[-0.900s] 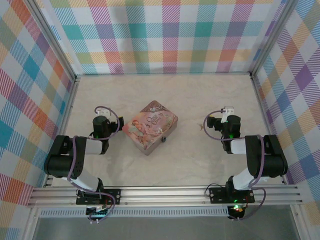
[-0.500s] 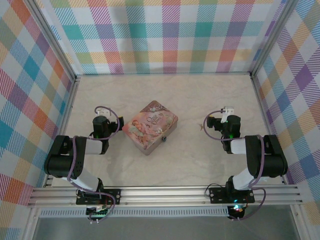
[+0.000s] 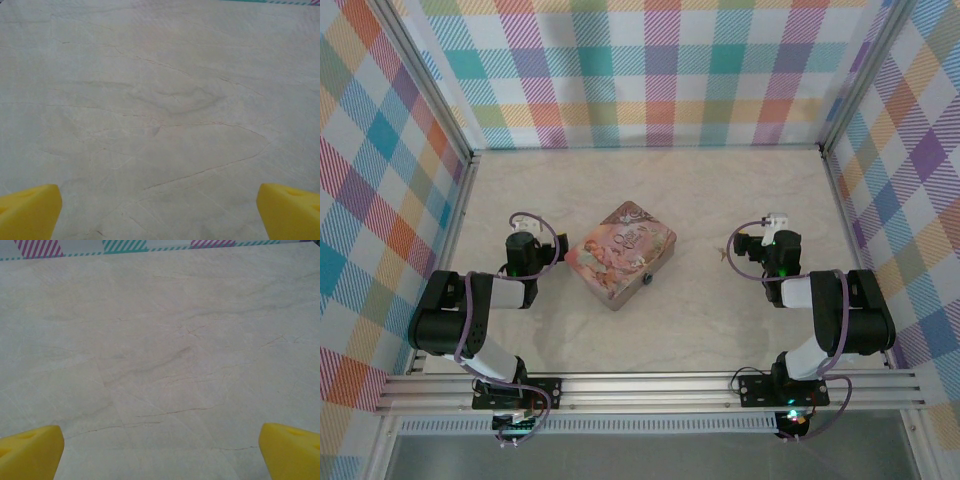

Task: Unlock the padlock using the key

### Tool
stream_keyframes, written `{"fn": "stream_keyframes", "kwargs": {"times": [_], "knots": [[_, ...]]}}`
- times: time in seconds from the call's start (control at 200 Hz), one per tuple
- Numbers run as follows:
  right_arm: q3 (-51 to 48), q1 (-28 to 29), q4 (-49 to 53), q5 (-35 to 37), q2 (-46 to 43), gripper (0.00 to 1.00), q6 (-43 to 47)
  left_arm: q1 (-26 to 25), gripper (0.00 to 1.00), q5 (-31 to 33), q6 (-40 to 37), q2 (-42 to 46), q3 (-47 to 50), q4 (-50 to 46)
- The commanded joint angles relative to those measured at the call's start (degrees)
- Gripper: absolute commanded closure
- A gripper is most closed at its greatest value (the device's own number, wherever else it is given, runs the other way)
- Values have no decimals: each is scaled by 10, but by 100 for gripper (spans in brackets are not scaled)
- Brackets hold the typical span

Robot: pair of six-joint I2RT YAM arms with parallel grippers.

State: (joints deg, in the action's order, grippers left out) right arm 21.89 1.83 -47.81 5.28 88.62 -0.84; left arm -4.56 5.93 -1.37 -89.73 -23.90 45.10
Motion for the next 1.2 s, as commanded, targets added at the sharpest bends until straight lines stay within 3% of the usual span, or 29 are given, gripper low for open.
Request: {"fn": "stream_keyframes", "kwargs": {"times": [0.0, 0.075, 0.2, 0.425, 0.495, 0.56, 0.585, 0.645, 0.745, 0.825, 1.035, 1.195], "knots": [[10, -4, -9, -11, -8, 0, -5, 5, 0, -15, -7, 1, -5, 7], [10, -4, -12, -8, -10, 0, -6, 5, 0, -8, -4, 3, -3, 9], [30, -4, 80, -8, -74, 0, -7, 7, 0, 129, 56, 57, -36, -100], [83, -4, 220, -35, -166, 0, -28, 9, 0, 170, 95, 139, -106, -261], [96, -4, 234, -58, -191, 0, -63, 12, 0, 184, 173, 175, -126, -322], [129, -4, 301, -42, -210, 0, -153, 19, 0, 220, 308, 204, -159, -438], [152, -4, 358, -22, -214, 0, -215, 28, 0, 207, 347, 213, -170, -475], [202, -7, 504, 13, -214, 0, -349, 47, 0, 102, 384, 225, -182, -516], [208, -13, 455, -140, -190, 0, -345, 40, 0, -10, 420, 242, -179, -560], [225, -11, 450, -228, -162, 0, -358, 24, 1, -59, 431, 270, -157, -583], [266, 19, 456, -334, -100, 4, -355, -24, 0, -165, 479, 357, -73, -600], [325, 72, 491, -345, -24, 7, -329, -87, 0, -188, 511, 391, -41, -574]]}}
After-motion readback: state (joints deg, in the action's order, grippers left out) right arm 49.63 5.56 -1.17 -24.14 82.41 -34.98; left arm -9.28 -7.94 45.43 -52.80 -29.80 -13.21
